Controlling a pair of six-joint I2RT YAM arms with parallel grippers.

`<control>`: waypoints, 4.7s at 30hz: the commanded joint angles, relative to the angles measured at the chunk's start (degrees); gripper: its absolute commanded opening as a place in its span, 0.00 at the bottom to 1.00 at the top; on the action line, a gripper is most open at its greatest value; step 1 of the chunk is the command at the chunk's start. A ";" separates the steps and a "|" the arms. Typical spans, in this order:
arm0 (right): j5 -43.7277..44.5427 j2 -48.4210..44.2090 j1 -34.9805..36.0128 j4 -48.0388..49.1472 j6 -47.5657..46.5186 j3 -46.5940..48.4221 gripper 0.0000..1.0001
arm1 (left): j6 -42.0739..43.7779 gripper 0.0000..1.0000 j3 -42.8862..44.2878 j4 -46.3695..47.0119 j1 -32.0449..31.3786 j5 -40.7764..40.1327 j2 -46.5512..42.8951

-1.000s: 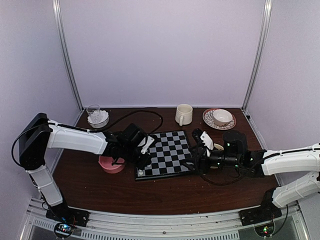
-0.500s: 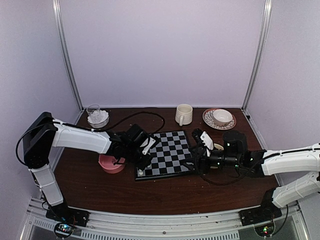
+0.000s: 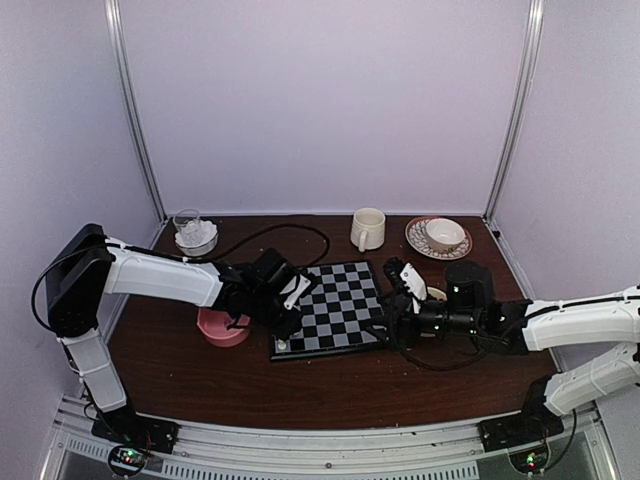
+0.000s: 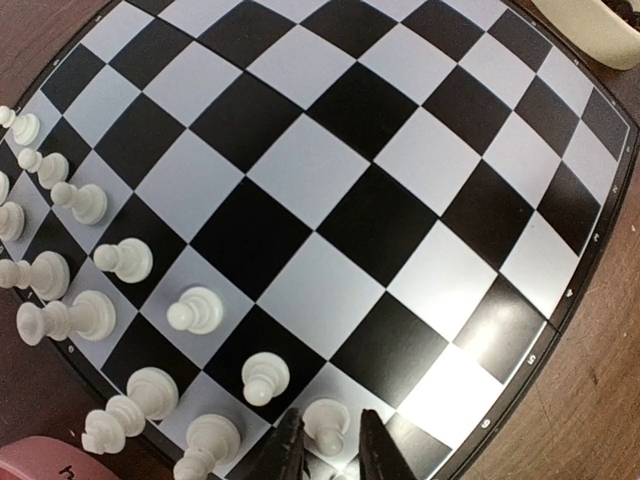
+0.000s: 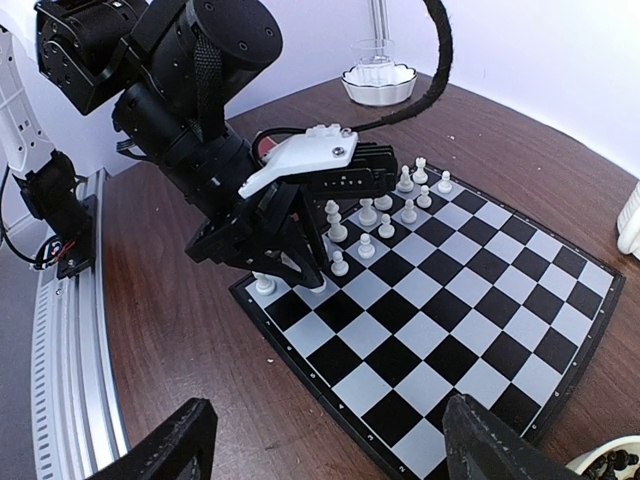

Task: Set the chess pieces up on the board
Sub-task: Place the pawn at g2, then adjust the storage box at the center of the board, then pick up the pawn from the storage box.

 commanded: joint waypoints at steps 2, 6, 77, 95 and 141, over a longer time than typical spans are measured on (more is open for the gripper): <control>-0.26 0.57 -0.19 0.22 0.32 0.86 0.81 | -0.27 0.21 0.90 0.21 -0.40 1.18 -3.38; -0.05 0.40 -0.20 0.21 0.41 0.73 0.81 | 0.13 0.21 -1.12 -0.01 -0.43 1.19 -10.80; -7.02 -4.61 -0.20 -3.12 4.64 1.52 0.83 | -5.69 0.15 -13.32 -11.42 34.81 8.73 -12.91; -7.18 -5.47 -0.21 -3.61 4.48 1.69 0.84 | -0.86 0.40 -4.85 -18.46 23.34 -7.43 -17.56; -6.11 -9.53 -0.28 -4.01 5.07 0.76 0.86 | -16.18 0.49 -1.20 -24.42 19.25 -10.57 -6.81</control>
